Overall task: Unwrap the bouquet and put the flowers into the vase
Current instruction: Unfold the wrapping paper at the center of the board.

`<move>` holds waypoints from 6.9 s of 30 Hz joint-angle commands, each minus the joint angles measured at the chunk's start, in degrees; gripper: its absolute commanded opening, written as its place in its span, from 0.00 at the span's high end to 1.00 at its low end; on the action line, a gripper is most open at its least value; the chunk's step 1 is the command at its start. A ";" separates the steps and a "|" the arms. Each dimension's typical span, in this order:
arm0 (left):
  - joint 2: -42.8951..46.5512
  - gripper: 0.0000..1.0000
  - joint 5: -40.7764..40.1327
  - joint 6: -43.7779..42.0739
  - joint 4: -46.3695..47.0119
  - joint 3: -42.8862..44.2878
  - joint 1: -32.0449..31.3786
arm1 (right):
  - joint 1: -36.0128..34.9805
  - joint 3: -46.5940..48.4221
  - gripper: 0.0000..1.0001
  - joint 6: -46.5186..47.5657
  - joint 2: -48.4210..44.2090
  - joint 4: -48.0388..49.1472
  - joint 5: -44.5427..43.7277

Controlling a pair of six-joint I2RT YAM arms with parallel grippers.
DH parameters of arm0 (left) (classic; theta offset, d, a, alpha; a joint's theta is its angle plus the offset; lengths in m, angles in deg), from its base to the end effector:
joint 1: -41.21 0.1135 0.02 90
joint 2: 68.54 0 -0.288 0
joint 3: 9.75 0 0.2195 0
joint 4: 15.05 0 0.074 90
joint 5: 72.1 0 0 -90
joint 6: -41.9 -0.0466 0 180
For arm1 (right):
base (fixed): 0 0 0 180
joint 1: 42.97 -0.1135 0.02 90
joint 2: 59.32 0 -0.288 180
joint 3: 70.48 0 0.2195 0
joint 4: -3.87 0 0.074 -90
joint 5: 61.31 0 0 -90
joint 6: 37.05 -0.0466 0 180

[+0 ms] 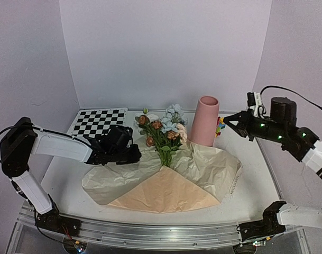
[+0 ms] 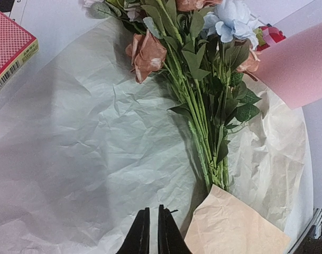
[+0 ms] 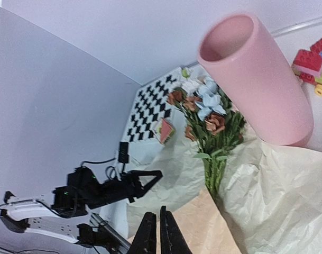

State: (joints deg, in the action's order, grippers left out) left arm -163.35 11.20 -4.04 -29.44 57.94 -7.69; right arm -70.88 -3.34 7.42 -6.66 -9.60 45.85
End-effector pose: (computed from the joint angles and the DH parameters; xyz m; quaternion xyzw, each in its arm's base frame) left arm 0.2208 -0.2448 0.2207 0.0145 0.9104 -0.2606 0.3209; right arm 0.1494 0.0947 0.3994 0.0010 0.7011 0.5055 0.5029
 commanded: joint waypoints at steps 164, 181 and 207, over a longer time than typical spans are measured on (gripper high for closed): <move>5.04 0.65 24.33 0.49 -12.29 -5.81 -31.22 | -34.10 -6.06 0.69 7.51 24.73 -6.70 -1.23; 9.09 0.64 17.65 1.91 -21.78 -4.97 -31.25 | -40.50 -20.77 0.81 -3.81 19.06 -7.93 -4.83; 14.45 0.63 8.47 4.40 -26.06 -3.57 -30.16 | -40.50 -12.83 1.00 -7.28 16.37 -23.38 -26.92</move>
State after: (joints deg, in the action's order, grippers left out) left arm -156.33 25.97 -0.03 -52.34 50.67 -38.68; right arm -111.44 -23.01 -0.26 13.90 -24.03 29.19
